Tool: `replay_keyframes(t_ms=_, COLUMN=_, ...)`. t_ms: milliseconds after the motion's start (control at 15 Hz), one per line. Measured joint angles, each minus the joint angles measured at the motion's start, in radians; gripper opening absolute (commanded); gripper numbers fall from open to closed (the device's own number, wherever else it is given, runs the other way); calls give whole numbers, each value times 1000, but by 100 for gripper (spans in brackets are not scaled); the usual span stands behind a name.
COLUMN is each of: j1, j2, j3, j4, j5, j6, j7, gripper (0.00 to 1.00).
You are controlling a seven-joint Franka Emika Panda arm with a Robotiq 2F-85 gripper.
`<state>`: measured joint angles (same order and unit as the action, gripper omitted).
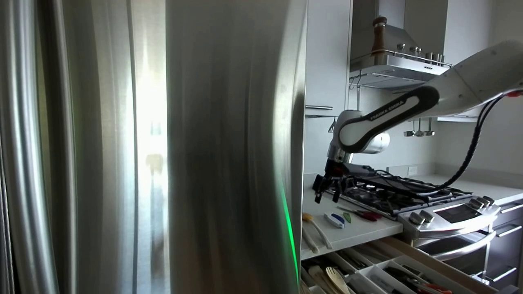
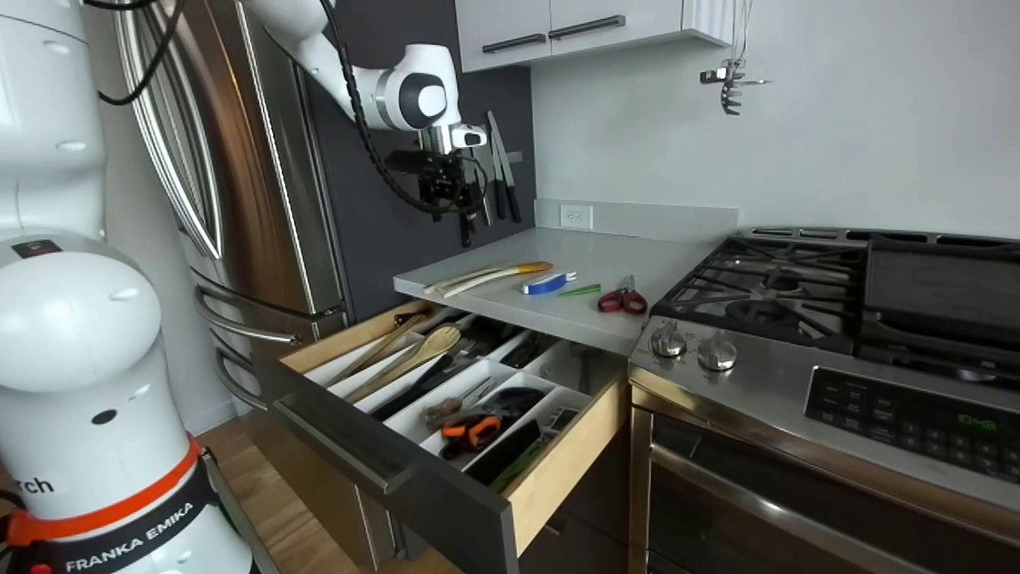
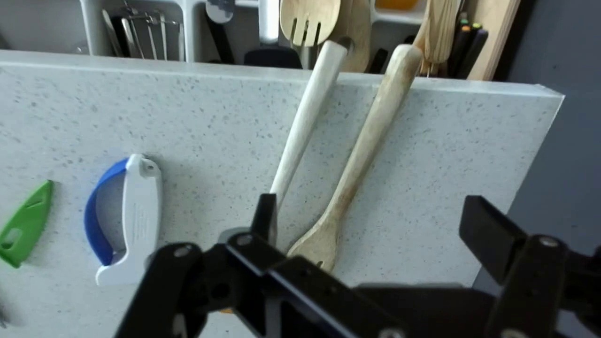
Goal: Put the wooden spoon in the drawer
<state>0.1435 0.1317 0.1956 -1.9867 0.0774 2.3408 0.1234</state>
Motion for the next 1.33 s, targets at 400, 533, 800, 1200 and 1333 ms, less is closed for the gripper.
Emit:
replay_keyframes(t_ms=400, j1=14, j2=134, j3=0, j4=89, j5=-10, j6=32, j7=-2, gripper=100)
replay_keyframes(t_ms=533, j1=14, j2=133, j3=0, j4=93, j5=-10, j6=32, j7=-2, gripper=100)
replay_keyframes(t_ms=800, j1=21, j2=140, j3=-1, j4=99, j5=-8, j6=30, j7=10, gripper=100)
replay_keyframes(t_ms=1200, j1=84, j2=250, j3=-2, j4=183, j5=-1, j6=-16, j7=177, gripper=100)
replay_keyframes(t_ms=1333, j1=97, j2=278, j3=-6, j4=210, j5=0, j6=-19, j7=231, gripper=100)
